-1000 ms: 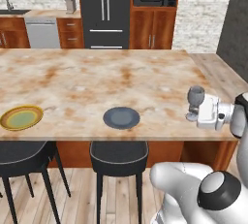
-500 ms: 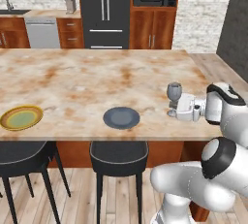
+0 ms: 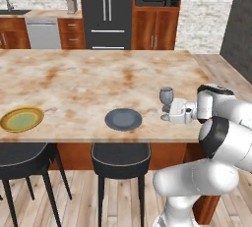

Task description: Retrieve the wine glasses from the counter and place one next to each plate.

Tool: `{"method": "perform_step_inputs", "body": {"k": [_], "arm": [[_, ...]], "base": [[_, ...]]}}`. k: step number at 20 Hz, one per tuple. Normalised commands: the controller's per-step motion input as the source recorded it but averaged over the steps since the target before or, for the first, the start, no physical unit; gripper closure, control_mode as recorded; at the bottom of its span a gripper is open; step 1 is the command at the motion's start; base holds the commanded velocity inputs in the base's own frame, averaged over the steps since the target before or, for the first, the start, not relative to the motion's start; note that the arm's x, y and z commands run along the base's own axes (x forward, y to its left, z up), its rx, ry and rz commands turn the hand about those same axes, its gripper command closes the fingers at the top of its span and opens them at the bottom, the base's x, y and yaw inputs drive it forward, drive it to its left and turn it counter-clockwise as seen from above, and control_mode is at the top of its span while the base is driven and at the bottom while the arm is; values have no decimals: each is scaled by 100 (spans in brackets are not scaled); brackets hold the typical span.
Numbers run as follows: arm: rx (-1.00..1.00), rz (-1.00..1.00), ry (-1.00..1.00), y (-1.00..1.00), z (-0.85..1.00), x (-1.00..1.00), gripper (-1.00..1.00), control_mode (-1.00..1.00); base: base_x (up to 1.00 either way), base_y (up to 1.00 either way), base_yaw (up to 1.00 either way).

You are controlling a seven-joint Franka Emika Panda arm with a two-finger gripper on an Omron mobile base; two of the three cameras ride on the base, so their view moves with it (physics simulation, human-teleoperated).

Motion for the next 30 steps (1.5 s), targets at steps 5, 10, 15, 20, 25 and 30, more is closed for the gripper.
{"method": "perform_step_inputs", "body": {"k": [5, 10, 15, 20, 25, 30], "arm": [[0, 1, -16, 8, -31, 2, 100, -100], [16, 0, -8, 0, -12, 0, 100, -100], [24, 0, 0, 0, -5, 0, 100, -100], [1, 0, 0, 3, -3, 24, 100, -100], [-1, 0, 0, 7, -12, 54, 100, -100], [0, 0, 0, 0, -21, 47, 100, -100]], "base": [[0, 0, 0], [0, 0, 0], [0, 0, 0], [0, 0, 0], [0, 0, 0], [0, 0, 0]]}}
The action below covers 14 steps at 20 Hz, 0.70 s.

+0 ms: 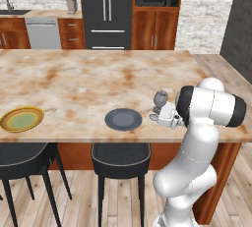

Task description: Retrieve the wine glasses from the counter and place one next to each plate.

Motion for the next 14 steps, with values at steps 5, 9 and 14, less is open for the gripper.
{"method": "perform_step_inputs", "body": {"k": [5, 9, 14], "arm": [[0, 4, 0, 0, -29, 31, 100, -100], [-5, 10, 0, 0, -40, 14, 100, -100], [-5, 11, 0, -3, -37, 12, 100, -100]], "base": [[0, 0, 0], [0, 0, 0], [0, 0, 0]]}}
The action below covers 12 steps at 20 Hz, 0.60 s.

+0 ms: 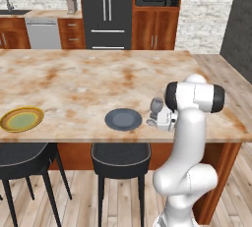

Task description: Retrieve the wine glasses from the counter and place one next to each plate.

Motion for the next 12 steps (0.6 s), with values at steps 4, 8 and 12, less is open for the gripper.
{"method": "perform_step_inputs", "body": {"k": [4, 8, 12], "arm": [[-9, 9, 0, -1, -28, 15, 100, -100], [-17, 1, -2, 0, -27, 27, 100, -100], [-10, 0, -3, 0, -15, 52, 100, -100]], "base": [[0, 0, 0], [0, 0, 0], [0, 0, 0]]}}
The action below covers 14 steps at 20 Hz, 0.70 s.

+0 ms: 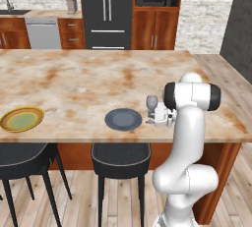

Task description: Retrieve the wine glasses from the counter and place one next to each plate.

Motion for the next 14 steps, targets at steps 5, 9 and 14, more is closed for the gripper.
{"method": "perform_step_inputs", "body": {"k": [5, 9, 14], "arm": [[0, 0, -1, -5, -30, 12, 100, -100], [-12, 3, -32, 0, -6, -3, 100, -100], [-11, 4, -25, 0, 0, 0, 100, -100]], "base": [[0, 0, 0], [0, 0, 0], [0, 0, 0]]}}
